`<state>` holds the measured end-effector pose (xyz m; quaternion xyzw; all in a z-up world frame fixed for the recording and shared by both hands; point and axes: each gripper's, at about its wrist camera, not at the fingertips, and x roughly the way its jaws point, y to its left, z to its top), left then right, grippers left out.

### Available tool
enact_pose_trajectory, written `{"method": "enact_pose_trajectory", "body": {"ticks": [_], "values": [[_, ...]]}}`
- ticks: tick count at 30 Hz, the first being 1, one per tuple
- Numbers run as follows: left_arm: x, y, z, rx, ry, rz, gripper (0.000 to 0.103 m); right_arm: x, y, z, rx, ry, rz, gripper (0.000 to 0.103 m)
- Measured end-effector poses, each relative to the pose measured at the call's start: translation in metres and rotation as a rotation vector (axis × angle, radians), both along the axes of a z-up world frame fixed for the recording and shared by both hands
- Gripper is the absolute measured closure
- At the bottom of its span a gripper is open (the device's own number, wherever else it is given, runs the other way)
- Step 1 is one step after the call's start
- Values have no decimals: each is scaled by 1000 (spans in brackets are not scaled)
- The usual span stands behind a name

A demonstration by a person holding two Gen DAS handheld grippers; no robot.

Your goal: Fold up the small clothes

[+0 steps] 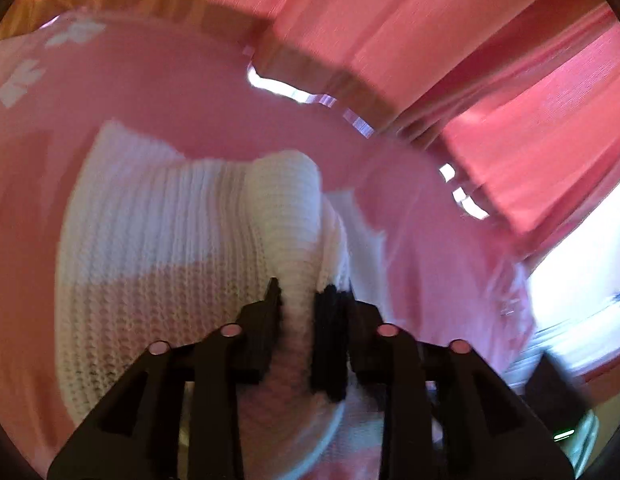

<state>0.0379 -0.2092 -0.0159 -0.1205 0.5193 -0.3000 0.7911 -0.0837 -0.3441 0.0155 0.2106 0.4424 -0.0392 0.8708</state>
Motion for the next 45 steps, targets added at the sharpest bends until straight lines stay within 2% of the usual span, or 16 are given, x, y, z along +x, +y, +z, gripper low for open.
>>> {"method": "enact_pose_trajectory", "body": {"ticks": [2,4,6,8,11,14,21,27,28,29,30,36,41,43,44,45], "values": [[-5,-1,12,-24,-18,-13,64,-15,-18,7,25,-20,-35,76],[-13,14,34,-69,-90,-5,47,-26,-23,16,25,-50,-33,67],[-21,44,62,-141,-177,18,28,-34,-19,27,41,-89,-11,46],[-23,70,76,-175,-241,59,25,-34,-13,35,84,-129,44,40],[-22,108,82,-110,-299,179,24,-22,7,39,129,-135,106,32],[-17,128,74,-61,-301,233,24,-10,20,34,209,-108,146,32],[-20,143,41,51,-253,149,24,-3,38,24,346,-58,142,32],[-27,151,23,77,-212,112,24,6,68,25,220,-43,184,31],[-29,150,23,80,-216,108,24,8,69,22,206,-38,187,36],[-30,150,24,80,-218,101,24,11,72,19,196,-43,196,71],[-31,149,24,78,-217,93,24,13,72,18,187,-45,192,85],[-58,132,23,71,-232,-71,23,-25,10,57,247,-189,23,87],[-93,92,-10,235,-286,-226,21,-31,-22,-14,205,137,-104,80],[-100,81,-19,272,-296,-262,21,-35,-26,-9,242,92,-104,79],[-104,77,-22,281,-297,-275,21,-37,-27,2,231,44,-97,71],[-105,74,-24,288,-297,-286,21,-39,-28,12,217,-4,-90,55]]}}
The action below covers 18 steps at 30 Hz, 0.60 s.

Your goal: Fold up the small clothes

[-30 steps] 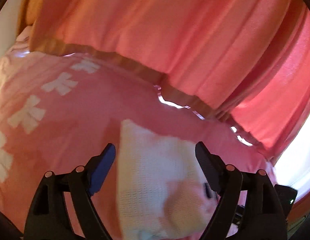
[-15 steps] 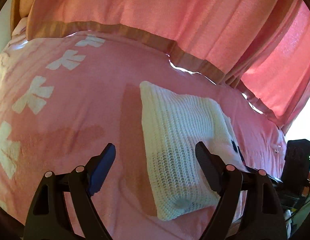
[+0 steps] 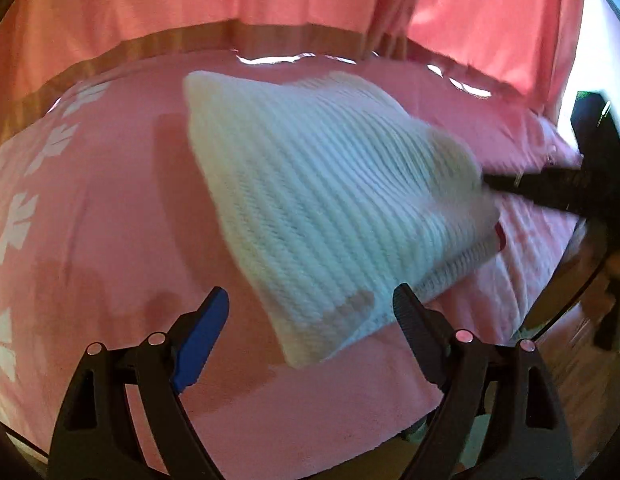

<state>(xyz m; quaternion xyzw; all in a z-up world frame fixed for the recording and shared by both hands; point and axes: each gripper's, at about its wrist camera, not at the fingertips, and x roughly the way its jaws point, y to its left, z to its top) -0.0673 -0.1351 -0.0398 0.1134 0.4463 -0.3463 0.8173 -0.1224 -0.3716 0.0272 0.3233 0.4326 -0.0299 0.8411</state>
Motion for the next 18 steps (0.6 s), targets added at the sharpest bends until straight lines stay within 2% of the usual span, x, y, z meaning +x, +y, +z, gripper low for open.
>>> {"method": "enact_pose_trajectory", "body": {"ticks": [2,3,8,11,13,15,16,18], "values": [[1,-4,-5,15,3,8,21,1,-1,10,-19,-50,-6,38],[2,-5,-8,18,11,11,21,3,-1,12,-13,-52,-3,37],[9,-11,-23,59,71,16,22,41,7,-17,152,22,52,37],[11,-12,-34,96,97,14,25,58,20,-29,118,64,61,33],[14,-10,-37,100,116,17,26,62,27,-32,106,44,79,78],[15,-9,-34,94,115,20,27,62,32,-22,151,-8,89,84],[16,-7,-31,82,114,20,28,58,34,-6,138,-70,94,85],[14,-1,-16,27,91,17,28,39,39,47,70,-240,105,85]]}}
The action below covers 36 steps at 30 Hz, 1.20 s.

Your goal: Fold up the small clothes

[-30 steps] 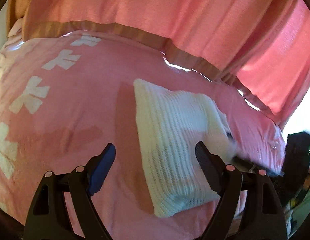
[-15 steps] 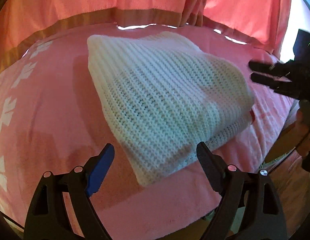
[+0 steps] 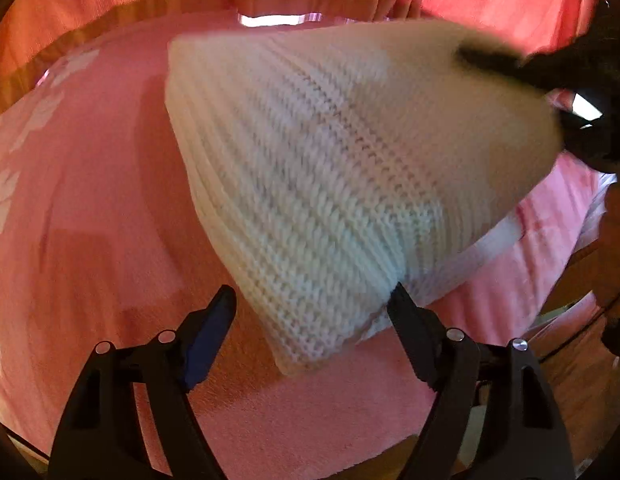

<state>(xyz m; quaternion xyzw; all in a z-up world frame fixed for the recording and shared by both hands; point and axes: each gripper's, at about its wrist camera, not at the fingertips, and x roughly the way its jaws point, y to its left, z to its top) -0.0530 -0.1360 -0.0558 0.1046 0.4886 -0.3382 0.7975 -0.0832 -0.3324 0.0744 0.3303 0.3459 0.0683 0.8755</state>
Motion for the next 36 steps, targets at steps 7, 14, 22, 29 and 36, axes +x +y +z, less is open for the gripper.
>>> {"method": "enact_pose_trajectory", "body": {"ticks": [7,14,22,29,36], "values": [[7,8,9,-63,28,6,26,-13,-36,-83,-57,346,-98,84],[2,19,48,-245,42,-26,24,-31,-20,-28,-290,237,-109,65],[37,26,57,-264,16,189,22,-39,-1,-15,-281,158,-52,51],[45,17,58,-237,6,194,22,-51,-3,-34,-296,236,-76,90],[36,-10,31,-39,-71,147,21,-62,-17,-76,-228,398,-87,87]]}}
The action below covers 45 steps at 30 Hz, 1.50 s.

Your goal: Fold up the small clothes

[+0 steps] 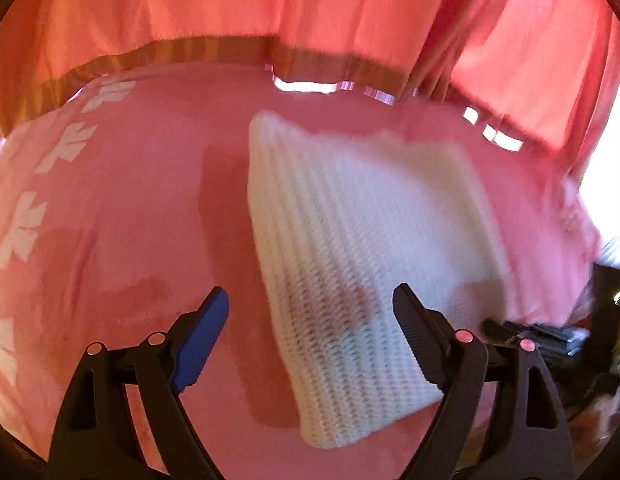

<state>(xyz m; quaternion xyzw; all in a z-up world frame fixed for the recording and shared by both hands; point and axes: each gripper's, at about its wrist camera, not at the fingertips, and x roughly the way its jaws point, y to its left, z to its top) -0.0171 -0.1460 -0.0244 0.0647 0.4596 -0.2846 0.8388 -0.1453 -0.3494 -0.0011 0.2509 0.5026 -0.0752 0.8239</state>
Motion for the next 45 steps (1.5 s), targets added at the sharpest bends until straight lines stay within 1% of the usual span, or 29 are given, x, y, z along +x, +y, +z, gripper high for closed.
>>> {"method": "enact_pose_trajectory", "body": {"ticks": [2,3,6,8,9,10,11,13,14,16,17,18,20,22,24,25,27,29,30,32,34,35,36,38,39,40,43,44,45], "values": [[-1,-3,-3,69,-32,-4,21,-3,0,24,-32,-60,6,84],[-1,-1,2,72,-54,5,21,-6,0,39,-55,-100,-2,79],[7,12,30,-10,-121,74,21,-3,1,83,-105,-208,-8,76],[17,15,42,-65,-117,98,21,18,6,100,-103,-249,59,76],[24,14,46,-97,-109,113,21,32,10,103,-103,-258,97,80],[28,11,47,-108,-102,116,21,50,13,100,-100,-245,141,84],[33,6,45,-113,-89,119,21,64,14,94,-98,-225,167,93],[45,-10,32,-84,-52,117,21,88,12,75,-124,-169,185,96],[47,-15,25,-66,-45,120,21,101,9,56,-132,-117,182,96],[54,-29,10,-16,-31,118,21,112,-4,18,-172,-18,140,103],[59,-37,-3,28,-13,117,20,114,-14,-3,-136,10,123,103],[64,-42,-15,51,13,113,20,110,-21,-3,-88,-21,94,103],[68,-40,-21,35,31,137,19,105,-20,14,-79,-48,85,103],[64,-36,-7,10,34,154,22,87,-12,40,-97,-133,107,101],[51,-30,13,-53,17,135,22,64,-1,54,-110,-178,161,101],[41,-26,21,-81,20,111,22,55,3,51,-118,-168,179,100],[17,-19,26,-111,7,50,20,45,8,19,-103,-39,197,99],[1,-19,15,-38,-21,28,20,41,7,-1,-102,20,207,103],[-2,-20,7,1,-1,11,20,35,5,6,-111,-3,209,102],[-3,-15,-4,-4,50,-1,20,28,6,26,-137,-72,205,99],[3,-3,-4,-56,64,28,20,23,-1,38,-140,-116,168,85],[8,2,-3,-82,75,51,18,24,-6,40,-139,-122,141,58],[13,7,-2,-108,89,76,17,27,-12,42,-159,-116,94,38],[30,17,-4,-182,141,138,15,34,-20,40,-166,-100,49,36],[37,20,-8,-213,178,159,15,40,-23,34,-146,-79,47,31],[46,20,-14,-250,230,169,14,51,-26,25,-114,-49,46,30],[66,9,-40,-340,404,145,12,75,-35,-10,-3,30,37,30],[69,6,-47,-357,429,144,12,79,-39,-21,45,31,27,30],[70,6,-50,-386,419,144,14,81,-44,-29,103,10,10,37]]}}
